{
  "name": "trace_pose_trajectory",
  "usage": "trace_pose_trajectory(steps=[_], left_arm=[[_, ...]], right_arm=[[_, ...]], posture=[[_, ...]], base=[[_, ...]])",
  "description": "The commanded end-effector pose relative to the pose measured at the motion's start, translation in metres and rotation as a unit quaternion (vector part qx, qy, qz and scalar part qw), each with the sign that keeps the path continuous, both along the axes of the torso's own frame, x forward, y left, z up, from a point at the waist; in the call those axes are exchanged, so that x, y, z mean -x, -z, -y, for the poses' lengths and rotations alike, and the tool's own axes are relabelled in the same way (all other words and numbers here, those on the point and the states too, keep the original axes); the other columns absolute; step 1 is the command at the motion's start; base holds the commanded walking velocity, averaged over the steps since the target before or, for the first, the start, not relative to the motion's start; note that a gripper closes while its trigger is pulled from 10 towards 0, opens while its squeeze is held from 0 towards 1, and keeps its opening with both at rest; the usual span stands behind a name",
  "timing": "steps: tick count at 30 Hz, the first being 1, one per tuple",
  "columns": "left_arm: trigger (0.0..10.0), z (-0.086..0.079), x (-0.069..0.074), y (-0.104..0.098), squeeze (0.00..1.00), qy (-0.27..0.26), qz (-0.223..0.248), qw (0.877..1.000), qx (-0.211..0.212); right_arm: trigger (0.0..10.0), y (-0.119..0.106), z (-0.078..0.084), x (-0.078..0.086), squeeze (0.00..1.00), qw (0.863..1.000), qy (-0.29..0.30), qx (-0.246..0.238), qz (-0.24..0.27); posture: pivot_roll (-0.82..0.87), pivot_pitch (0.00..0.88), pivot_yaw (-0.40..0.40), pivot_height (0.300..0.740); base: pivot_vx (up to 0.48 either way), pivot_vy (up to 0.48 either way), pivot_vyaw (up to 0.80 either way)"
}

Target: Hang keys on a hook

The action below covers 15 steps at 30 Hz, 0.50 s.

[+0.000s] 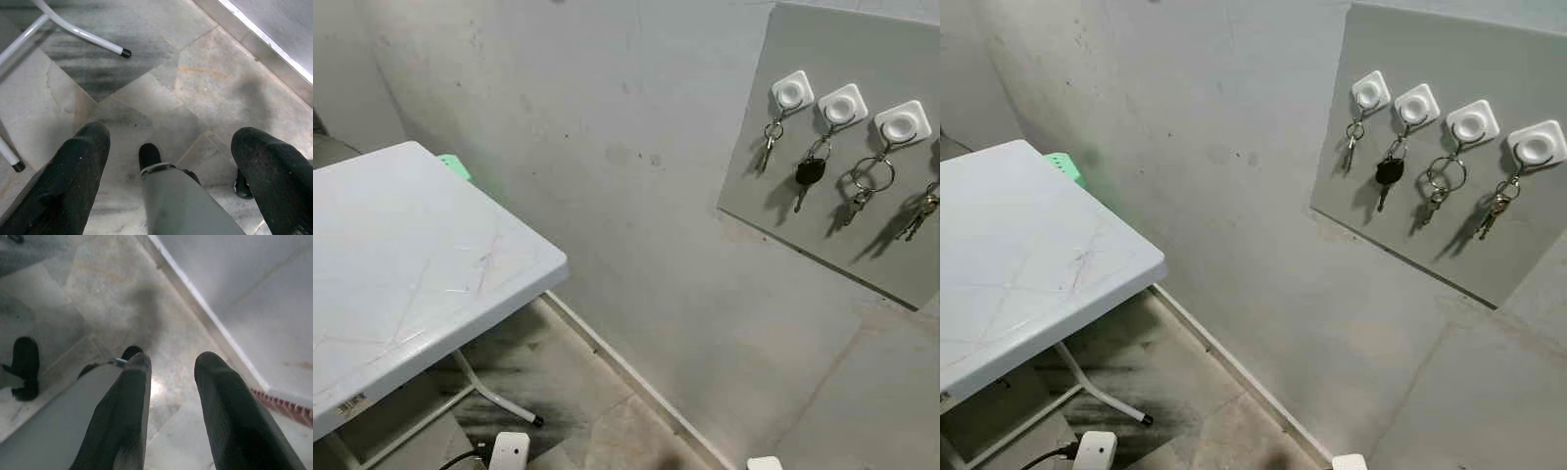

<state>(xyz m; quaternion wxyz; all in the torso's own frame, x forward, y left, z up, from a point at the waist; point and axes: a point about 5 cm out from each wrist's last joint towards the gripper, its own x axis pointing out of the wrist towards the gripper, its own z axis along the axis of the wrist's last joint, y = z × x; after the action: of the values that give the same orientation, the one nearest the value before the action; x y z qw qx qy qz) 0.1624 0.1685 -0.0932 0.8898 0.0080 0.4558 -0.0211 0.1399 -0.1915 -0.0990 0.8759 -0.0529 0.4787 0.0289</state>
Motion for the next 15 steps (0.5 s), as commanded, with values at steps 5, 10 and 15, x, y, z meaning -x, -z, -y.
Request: trace_pose_trajectory(steps=[5,10,15], left_arm=[[10.0,0.005,-0.005,-0.002,0.0,0.019,0.004,1.0,-0.001],[10.0,0.005,-0.015,-0.006,0.0,0.044,0.013,0.999,-0.01],[10.0,0.004,-0.022,-0.01,0.0,0.057,0.023,0.998,-0.015]], right_arm=[[10.0,0.002,-0.004,0.005,0.0,1.0,-0.018,0.008,-0.012],[10.0,0.003,-0.001,0.009,0.0,1.0,-0.011,0.007,-0.018],[10.0,0.003,-0.001,0.008,0.0,1.0,-0.014,0.008,-0.018]], posture=[[0.01,0.0,-0.031,0.74],[0.0,0.0,-0.03,0.74],[0.0,0.0,-0.03,0.74]], base=[[0.0,0.0,-0.77],[0.0,0.0,-0.78],[0.0,0.0,-0.78]])
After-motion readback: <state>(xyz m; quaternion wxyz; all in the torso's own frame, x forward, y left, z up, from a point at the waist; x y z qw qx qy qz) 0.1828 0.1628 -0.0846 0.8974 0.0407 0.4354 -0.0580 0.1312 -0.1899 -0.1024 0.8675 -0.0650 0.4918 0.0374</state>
